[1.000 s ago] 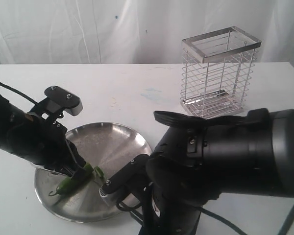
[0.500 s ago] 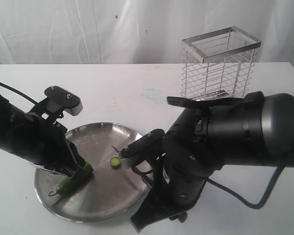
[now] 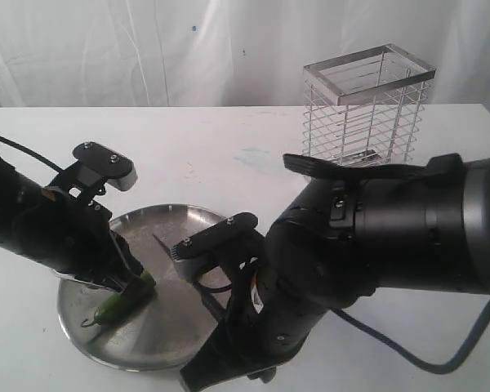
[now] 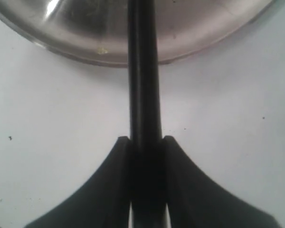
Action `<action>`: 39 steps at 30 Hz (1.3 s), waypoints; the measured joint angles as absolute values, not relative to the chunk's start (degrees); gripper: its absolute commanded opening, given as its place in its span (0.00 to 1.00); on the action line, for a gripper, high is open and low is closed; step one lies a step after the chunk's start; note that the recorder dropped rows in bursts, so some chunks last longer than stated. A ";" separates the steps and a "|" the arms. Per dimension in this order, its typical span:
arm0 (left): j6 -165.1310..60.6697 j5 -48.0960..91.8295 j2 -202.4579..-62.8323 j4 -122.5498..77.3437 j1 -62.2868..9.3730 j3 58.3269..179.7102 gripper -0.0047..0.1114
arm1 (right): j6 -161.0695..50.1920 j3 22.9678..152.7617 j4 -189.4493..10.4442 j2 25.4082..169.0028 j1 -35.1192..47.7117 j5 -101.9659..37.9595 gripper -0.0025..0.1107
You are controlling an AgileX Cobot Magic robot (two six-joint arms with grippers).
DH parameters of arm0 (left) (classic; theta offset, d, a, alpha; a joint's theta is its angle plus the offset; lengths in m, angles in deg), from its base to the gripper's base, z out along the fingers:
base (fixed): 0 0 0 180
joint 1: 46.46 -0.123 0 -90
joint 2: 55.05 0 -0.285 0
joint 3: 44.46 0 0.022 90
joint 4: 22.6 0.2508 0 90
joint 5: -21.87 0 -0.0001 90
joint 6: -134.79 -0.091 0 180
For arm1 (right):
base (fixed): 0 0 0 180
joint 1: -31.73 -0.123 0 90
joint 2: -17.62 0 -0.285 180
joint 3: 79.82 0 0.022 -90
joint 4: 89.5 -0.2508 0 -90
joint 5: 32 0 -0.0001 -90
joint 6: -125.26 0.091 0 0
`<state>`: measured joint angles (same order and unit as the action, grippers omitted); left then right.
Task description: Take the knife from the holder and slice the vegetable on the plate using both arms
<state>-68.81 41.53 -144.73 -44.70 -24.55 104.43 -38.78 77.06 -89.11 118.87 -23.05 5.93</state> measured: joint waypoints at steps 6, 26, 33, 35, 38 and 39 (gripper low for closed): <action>-68.11 40.01 -144.73 -44.70 -24.55 104.43 0.42 | -38.87 77.17 -89.91 120.20 -23.76 4.40 0.02; -67.90 38.57 -144.73 -44.13 -27.07 104.39 0.42 | -41.07 82.17 -90.86 125.78 -25.63 5.40 0.02; -67.10 38.53 -144.73 -44.13 -27.84 104.39 0.42 | -41.20 82.25 -90.86 126.00 -25.63 4.80 0.02; -67.10 38.53 -144.73 -44.13 -27.84 104.39 0.42 | -41.20 82.25 -90.86 126.00 -25.63 4.76 0.02; -67.10 38.53 -144.73 -44.25 -27.84 104.39 0.42 | -41.20 82.25 -90.86 126.00 -25.63 4.30 0.02; -67.10 38.53 -144.73 -44.25 -27.84 104.39 0.42 | -41.20 82.25 -90.86 126.00 -25.63 4.00 0.02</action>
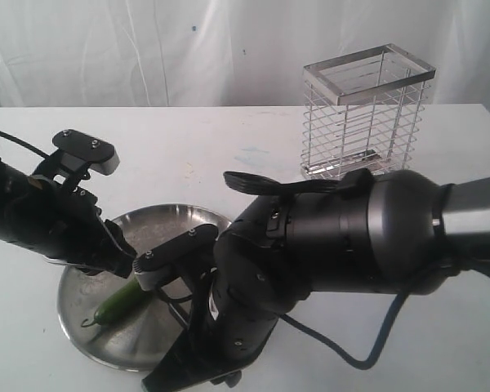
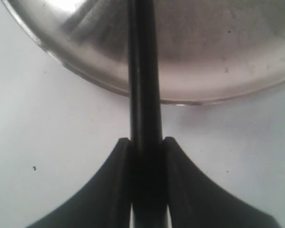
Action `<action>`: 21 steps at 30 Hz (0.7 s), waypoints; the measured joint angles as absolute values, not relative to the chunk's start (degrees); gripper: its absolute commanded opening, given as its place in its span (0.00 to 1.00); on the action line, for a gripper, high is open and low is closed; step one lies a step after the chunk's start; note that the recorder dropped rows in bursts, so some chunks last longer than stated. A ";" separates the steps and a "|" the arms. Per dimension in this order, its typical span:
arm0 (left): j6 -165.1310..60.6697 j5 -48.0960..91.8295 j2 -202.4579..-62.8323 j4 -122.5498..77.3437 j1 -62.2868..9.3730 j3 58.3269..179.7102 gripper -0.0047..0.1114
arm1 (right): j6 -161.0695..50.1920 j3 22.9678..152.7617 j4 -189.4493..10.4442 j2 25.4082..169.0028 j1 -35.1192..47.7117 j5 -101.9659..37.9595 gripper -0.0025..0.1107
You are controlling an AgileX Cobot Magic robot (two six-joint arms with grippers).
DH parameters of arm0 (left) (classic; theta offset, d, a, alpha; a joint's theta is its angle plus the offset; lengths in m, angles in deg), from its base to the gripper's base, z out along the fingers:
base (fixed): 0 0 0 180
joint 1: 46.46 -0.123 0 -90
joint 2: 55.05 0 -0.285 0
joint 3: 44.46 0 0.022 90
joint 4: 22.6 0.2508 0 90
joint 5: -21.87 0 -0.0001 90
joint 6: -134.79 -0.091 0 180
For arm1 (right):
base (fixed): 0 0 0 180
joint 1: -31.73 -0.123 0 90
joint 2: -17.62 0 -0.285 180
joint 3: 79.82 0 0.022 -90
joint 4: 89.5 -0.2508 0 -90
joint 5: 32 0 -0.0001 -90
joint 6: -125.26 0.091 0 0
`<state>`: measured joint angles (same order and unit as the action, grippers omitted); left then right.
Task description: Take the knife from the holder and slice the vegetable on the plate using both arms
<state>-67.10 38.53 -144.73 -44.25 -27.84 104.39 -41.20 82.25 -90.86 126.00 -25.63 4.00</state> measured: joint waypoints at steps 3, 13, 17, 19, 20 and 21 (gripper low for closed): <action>-67.10 38.53 -144.73 -44.25 -27.84 104.39 0.42 | -41.20 82.25 -90.86 126.00 -25.63 3.11 0.02; -66.76 38.53 -144.73 -44.25 -27.84 104.39 0.42 | -40.80 82.25 -90.86 128.73 -25.63 2.31 0.02; -66.76 38.72 -144.73 -44.60 -27.84 104.39 0.42 | -40.34 82.54 -90.86 129.05 -25.63 1.84 0.02; -66.76 38.72 -144.73 -44.60 -27.84 104.39 0.42 | -39.94 82.68 -90.86 129.09 -25.63 1.84 0.02; -66.76 38.72 -144.71 -44.60 -27.84 104.39 0.42 | -39.71 82.68 -90.86 129.09 -25.63 1.84 0.02; -66.76 38.72 -144.71 -44.60 -27.84 104.39 0.42 | -39.71 82.68 -90.86 129.09 -25.63 1.84 0.02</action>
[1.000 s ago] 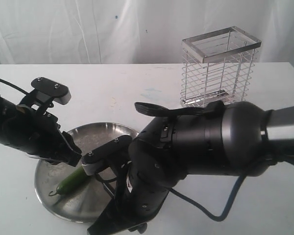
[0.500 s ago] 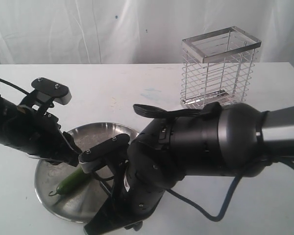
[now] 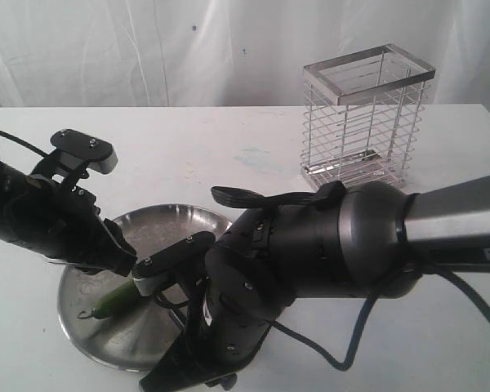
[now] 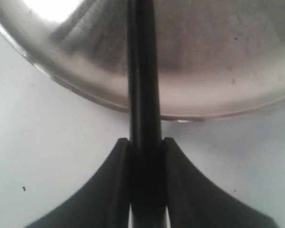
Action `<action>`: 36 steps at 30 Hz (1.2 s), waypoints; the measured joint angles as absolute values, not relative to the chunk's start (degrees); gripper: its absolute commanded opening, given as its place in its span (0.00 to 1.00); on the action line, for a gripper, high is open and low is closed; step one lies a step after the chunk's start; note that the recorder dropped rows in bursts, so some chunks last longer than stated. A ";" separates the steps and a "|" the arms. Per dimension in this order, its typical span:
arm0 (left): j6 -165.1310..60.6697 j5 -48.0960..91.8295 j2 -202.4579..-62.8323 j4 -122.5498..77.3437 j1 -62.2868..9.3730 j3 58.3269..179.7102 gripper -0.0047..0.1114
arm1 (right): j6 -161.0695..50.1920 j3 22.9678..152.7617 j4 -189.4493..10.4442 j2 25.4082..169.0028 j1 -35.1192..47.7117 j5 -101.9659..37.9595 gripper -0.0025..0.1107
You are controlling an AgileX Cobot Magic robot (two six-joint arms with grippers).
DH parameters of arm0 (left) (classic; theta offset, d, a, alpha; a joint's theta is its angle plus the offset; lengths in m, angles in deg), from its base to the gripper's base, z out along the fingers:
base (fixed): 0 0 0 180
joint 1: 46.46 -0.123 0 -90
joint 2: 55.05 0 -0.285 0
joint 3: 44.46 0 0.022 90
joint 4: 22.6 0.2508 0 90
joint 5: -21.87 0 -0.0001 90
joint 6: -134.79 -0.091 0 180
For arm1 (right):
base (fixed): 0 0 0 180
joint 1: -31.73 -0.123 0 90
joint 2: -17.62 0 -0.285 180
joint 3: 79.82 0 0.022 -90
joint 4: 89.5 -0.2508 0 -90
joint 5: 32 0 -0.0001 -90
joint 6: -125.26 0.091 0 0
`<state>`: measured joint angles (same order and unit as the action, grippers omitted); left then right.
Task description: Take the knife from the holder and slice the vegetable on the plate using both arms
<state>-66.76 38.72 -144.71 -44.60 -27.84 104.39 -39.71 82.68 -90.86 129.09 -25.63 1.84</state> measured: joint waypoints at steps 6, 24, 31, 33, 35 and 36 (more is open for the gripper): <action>-66.64 39.47 -144.71 -45.08 -27.84 104.39 0.42 | -38.21 82.68 -90.86 129.09 -25.63 1.49 0.02; -68.09 34.40 -150.34 -44.83 -27.87 101.23 0.42 | -36.73 82.93 -91.07 129.19 -25.63 0.77 0.02; -68.09 33.96 -150.34 -45.02 -27.87 101.23 0.42 | -36.73 82.93 -91.41 129.19 -25.63 1.72 0.02; -68.09 33.96 -150.34 -45.02 -27.87 101.23 0.42 | -36.73 82.93 -91.55 129.19 -25.63 2.14 0.02; -68.09 33.84 -150.34 -45.02 -27.87 101.23 0.42 | -36.73 82.93 -91.77 129.19 -25.63 2.67 0.02; -68.09 33.84 -150.34 -45.02 -27.87 101.23 0.42 | -36.73 82.93 -91.77 129.19 -25.63 2.99 0.02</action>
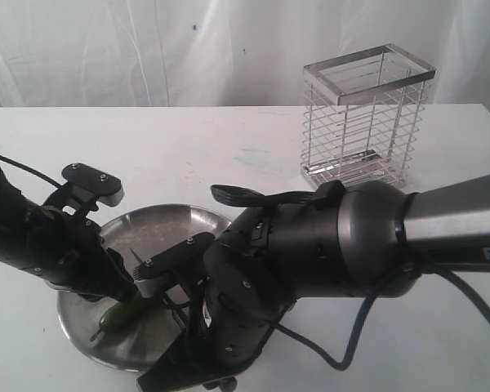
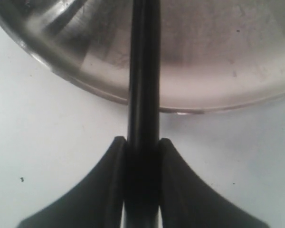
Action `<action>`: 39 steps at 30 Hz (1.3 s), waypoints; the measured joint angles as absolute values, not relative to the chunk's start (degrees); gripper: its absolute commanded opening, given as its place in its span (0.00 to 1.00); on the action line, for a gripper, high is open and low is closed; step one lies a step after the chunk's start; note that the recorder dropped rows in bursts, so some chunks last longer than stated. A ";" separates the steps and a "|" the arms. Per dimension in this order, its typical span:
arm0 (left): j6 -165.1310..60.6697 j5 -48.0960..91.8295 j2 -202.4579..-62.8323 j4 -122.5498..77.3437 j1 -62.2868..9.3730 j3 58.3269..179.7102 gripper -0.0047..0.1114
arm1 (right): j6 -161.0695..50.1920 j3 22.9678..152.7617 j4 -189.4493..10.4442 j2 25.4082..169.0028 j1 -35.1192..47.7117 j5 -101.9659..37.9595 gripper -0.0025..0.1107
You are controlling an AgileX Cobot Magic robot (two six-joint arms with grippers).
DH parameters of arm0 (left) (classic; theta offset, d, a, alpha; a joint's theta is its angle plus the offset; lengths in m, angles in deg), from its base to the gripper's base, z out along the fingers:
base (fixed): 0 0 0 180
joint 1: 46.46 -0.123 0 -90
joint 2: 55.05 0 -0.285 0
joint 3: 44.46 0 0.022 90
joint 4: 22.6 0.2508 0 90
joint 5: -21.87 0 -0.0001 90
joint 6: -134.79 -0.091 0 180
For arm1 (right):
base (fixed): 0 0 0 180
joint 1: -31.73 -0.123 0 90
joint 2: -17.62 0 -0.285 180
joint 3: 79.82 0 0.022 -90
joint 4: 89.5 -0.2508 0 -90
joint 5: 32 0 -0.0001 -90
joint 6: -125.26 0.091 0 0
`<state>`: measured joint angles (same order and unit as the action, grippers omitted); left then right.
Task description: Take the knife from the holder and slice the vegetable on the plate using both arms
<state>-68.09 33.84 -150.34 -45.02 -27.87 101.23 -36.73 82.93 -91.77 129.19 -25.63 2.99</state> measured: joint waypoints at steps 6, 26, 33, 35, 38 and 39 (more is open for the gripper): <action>-68.09 33.84 -150.34 -45.26 -27.87 101.23 0.42 | -36.73 82.93 -93.21 129.19 -25.63 3.22 0.02; -66.94 31.71 -150.34 -50.70 -27.87 101.23 0.19 | -36.30 82.97 -102.61 129.19 -25.63 2.79 0.02; -66.87 28.33 -150.34 -51.29 -27.87 101.23 0.04 | -36.30 82.97 -102.61 129.19 -25.63 2.55 0.02; -67.44 28.57 -150.34 -51.37 -27.87 101.72 0.04 | -36.30 82.97 -102.61 129.19 -25.63 2.55 0.02; -68.55 29.63 -150.34 -51.42 -27.87 103.39 0.04 | -36.30 82.97 -102.61 129.19 -25.63 2.55 0.02; -68.97 30.19 -150.34 -51.42 -27.87 104.15 0.04 | -36.30 82.97 -102.61 129.19 -25.63 2.55 0.02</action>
